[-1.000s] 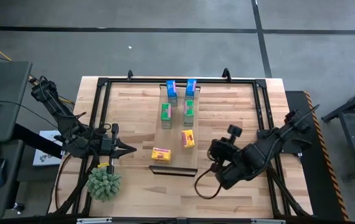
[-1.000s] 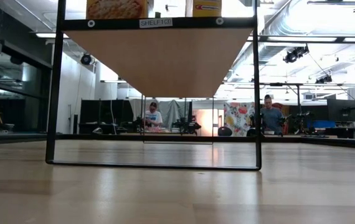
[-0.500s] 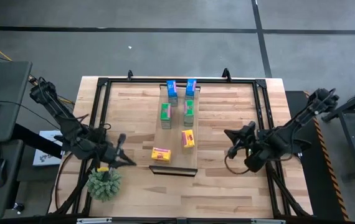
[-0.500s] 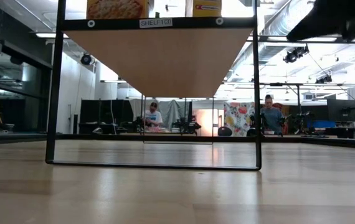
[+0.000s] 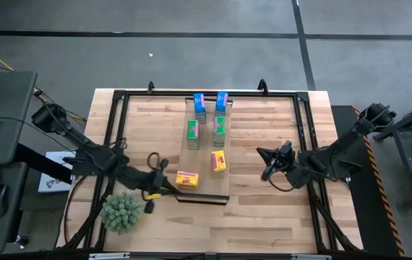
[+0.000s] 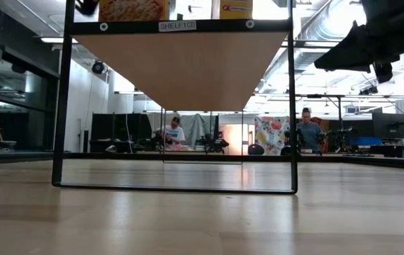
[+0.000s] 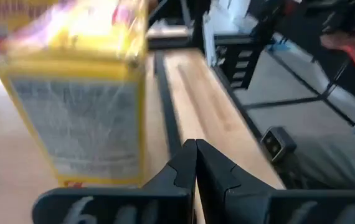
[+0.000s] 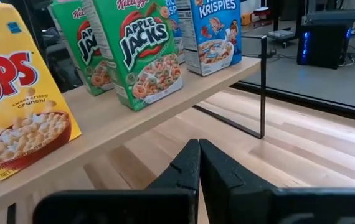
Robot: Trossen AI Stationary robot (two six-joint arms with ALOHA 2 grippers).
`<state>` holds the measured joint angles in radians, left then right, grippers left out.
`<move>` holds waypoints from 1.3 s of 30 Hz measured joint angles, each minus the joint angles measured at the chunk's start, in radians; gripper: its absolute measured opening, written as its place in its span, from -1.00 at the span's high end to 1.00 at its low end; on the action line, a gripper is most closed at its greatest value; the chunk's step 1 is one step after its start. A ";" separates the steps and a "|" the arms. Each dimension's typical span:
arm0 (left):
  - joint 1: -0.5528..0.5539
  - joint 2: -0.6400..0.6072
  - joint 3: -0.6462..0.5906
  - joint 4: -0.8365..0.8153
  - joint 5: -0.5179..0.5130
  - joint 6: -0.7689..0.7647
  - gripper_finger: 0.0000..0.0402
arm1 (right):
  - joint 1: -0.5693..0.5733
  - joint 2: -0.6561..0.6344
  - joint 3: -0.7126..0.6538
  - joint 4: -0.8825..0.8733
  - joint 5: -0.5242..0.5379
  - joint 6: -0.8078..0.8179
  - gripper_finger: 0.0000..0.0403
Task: Stack cereal on shelf
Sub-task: Put the yellow cereal box on the shelf aligned with the other yellow cereal box
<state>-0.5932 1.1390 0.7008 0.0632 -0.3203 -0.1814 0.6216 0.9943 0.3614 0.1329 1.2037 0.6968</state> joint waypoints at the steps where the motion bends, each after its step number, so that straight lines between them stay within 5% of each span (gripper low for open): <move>1: 0.013 0.018 0.006 -0.009 0.008 -0.012 1.00 | 0.000 0.000 0.000 0.001 0.000 -0.004 1.00; 9: 0.056 0.075 0.056 -0.026 0.014 -0.043 1.00 | 0.000 0.000 0.000 -0.003 -0.005 -0.009 1.00; 39: 0.158 0.072 0.057 -0.133 -0.260 -0.091 1.00 | 0.000 0.001 0.001 -0.016 -0.007 -0.009 1.00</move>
<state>-0.4355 1.2106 0.7582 -0.0693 -0.5806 -0.2721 0.6214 0.9951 0.3622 0.1169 1.1969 0.6876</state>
